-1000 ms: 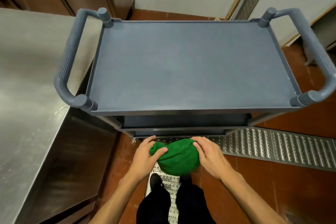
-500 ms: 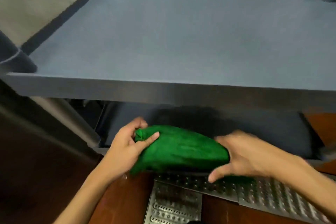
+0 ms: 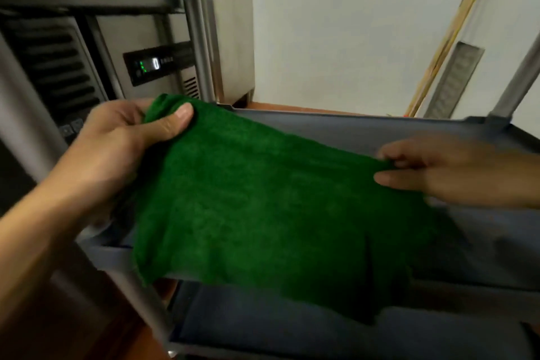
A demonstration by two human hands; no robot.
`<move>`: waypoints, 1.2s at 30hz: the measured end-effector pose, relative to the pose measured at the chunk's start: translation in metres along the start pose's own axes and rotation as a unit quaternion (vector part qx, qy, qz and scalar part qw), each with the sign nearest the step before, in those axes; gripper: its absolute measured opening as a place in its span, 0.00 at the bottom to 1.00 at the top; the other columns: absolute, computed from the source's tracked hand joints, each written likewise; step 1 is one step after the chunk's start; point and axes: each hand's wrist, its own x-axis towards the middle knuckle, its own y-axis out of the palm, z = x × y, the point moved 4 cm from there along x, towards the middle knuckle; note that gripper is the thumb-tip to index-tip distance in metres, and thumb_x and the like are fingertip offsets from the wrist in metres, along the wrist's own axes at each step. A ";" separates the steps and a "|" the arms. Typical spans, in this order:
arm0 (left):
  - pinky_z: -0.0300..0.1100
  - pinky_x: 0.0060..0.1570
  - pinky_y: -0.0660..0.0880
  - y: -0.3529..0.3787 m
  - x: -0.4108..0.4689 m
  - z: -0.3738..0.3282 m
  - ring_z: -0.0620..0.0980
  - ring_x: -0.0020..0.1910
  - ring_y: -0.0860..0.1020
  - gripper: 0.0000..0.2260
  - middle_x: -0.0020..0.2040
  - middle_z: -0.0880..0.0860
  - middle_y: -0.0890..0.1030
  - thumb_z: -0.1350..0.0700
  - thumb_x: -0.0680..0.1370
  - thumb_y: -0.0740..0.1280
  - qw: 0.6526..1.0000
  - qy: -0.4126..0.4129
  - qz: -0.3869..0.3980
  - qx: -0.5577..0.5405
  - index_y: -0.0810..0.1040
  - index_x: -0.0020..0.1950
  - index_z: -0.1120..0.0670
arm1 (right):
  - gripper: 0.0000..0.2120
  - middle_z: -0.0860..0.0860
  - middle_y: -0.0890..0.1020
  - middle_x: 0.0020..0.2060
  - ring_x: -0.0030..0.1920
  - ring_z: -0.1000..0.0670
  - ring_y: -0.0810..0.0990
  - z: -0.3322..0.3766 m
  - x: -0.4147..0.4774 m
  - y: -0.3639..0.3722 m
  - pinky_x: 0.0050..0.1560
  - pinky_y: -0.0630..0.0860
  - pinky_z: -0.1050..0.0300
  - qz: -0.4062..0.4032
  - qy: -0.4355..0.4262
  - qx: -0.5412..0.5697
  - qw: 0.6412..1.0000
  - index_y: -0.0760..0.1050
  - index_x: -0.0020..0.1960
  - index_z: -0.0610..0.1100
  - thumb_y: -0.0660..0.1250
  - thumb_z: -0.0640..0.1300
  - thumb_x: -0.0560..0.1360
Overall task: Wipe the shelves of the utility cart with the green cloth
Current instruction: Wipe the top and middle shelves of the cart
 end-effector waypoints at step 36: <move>0.52 0.55 0.77 -0.015 0.207 0.152 0.56 0.55 0.80 0.14 0.61 0.54 0.81 0.55 0.82 0.59 0.789 0.013 0.101 0.606 0.75 0.65 0.42 | 0.22 0.43 0.68 0.74 0.72 0.41 0.67 -0.060 0.261 0.045 0.73 0.62 0.51 -0.057 -0.017 -0.068 0.996 0.62 0.76 0.49 0.54 0.43 0.82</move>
